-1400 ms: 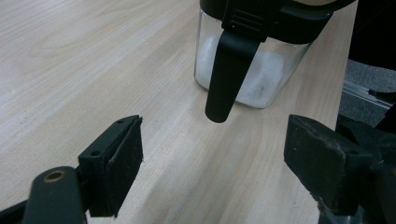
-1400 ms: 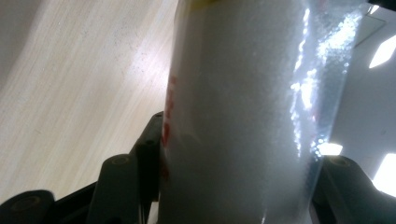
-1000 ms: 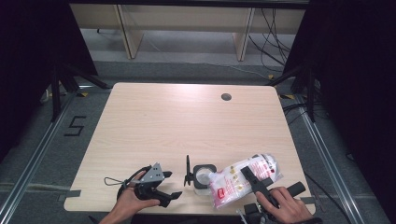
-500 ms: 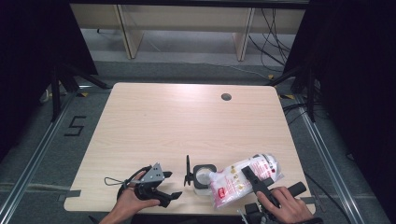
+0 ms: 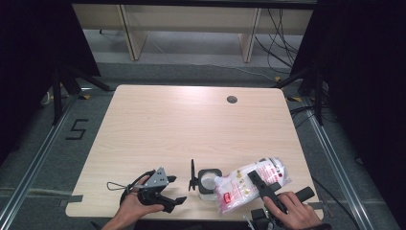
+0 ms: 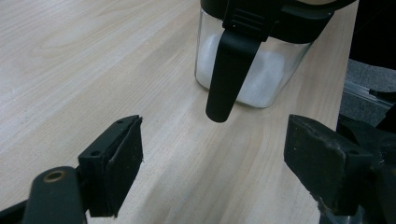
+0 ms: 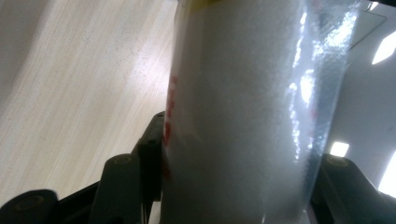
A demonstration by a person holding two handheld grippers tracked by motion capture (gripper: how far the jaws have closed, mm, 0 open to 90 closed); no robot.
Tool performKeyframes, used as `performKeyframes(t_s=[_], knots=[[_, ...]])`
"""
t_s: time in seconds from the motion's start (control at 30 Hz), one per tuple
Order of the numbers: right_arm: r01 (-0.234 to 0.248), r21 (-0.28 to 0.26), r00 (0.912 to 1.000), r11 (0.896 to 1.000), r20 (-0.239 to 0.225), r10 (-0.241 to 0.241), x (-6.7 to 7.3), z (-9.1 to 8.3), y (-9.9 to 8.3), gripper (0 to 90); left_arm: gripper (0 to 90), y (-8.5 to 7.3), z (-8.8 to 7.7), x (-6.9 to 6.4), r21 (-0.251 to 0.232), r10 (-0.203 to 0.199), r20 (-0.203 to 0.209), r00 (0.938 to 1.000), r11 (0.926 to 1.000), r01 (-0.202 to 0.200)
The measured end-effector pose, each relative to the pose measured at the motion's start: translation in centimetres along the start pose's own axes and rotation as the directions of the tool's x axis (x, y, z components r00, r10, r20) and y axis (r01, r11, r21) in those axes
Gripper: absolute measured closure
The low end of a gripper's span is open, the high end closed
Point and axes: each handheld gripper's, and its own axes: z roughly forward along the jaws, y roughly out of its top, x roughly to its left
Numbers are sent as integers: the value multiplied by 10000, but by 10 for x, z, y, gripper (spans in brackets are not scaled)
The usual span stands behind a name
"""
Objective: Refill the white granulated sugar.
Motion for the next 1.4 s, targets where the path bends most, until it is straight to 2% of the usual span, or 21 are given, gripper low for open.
performKeyframes(t_s=[0.1,0.17,0.23,0.3,0.47,0.5,0.53,0.6,0.73,0.77,0.8,0.83,0.9,0.93,0.97,1.07,1.17,1.2,1.27,1.33,1.4], knots=[[140,-44,9999,9999,53,-140,-1,0,0,488,193,0,0,0,-38,11,-3,10000,10000,-11],[160,-39,9999,9999,42,-160,-1,0,-1,489,193,0,-1,2,59,458,-28,9989,9989,-458],[133,-2,9999,9999,-7,-133,-1,0,-1,489,193,1,-1,3,99,449,59,9990,9989,-450],[-70,124,10000,9999,-42,71,0,-1,-1,489,192,0,-1,1,121,114,50,9999,9999,-114],[-32,170,9999,9999,-123,34,0,-2,-1,490,193,0,-1,1,110,157,44,9999,9998,-158],[60,23,10000,10000,16,-60,0,-1,-1,490,192,1,-2,4,233,617,23,9981,9978,-618],[179,-47,9998,9998,36,-179,-1,0,0,490,193,1,-1,2,30,420,17,9991,9991,-420],[105,-1,9999,9999,-22,-105,0,-1,0,490,193,0,-1,1,121,122,48,9999,9999,-122],[87,-34,10000,10000,-29,-87,-1,-1,0,490,193,1,-2,3,157,456,-6,9990,9988,-456],[98,-36,9999,9999,-32,-98,-1,-1,0,491,193,1,-1,2,210,278,-22,9996,9994,-277],[101,-33,9999,9999,-24,-101,-1,-1,0,491,193,0,0,1,-38,194,76,9998,9998,-193],[93,-44,10000,9999,-17,-93,-1,-1,0,491,193,0,0,1,-130,260,59,9996,9996,-259],[90,-127,10000,9999,26,-90,-1,-1,0,491,193,1,-1,2,223,212,-6,9998,9995,-212],[84,-130,10000,9999,6,-84,-1,-1,0,491,193,1,-2,2,218,213,-5,9998,9995,-213],[107,-132,9999,9999,20,-107,-1,0,0,491,193,0,-1,0,24,-7,99,10000,10000,7],[-6,-107,10000,9999,-79,5,-1,-1,0,492,193,1,-1,2,214,244,-17,9997,9995,-243],[-209,-109,9996,9997,-169,207,-1,-1,-1,492,193,0,0,1,-120,252,53,9997,9996,-251],[-382,-140,9992,9992,-72,381,0,-1,-2,493,193,0,-2,2,230,266,-23,9996,9994,-265],[-364,-137,9993,9992,-80,363,0,-1,-2,493,193,0,0,1,-105,240,83,9997,9997,-239],[-419,-114,9991,9991,-73,418,1,0,-2,493,193,0,-1,2,154,168,10,9999,9997,-168],[-454,-102,9989,9989,-74,454,1,0,-2,493,193,0,-1,1,100,158,47,9999,9998,-159]])
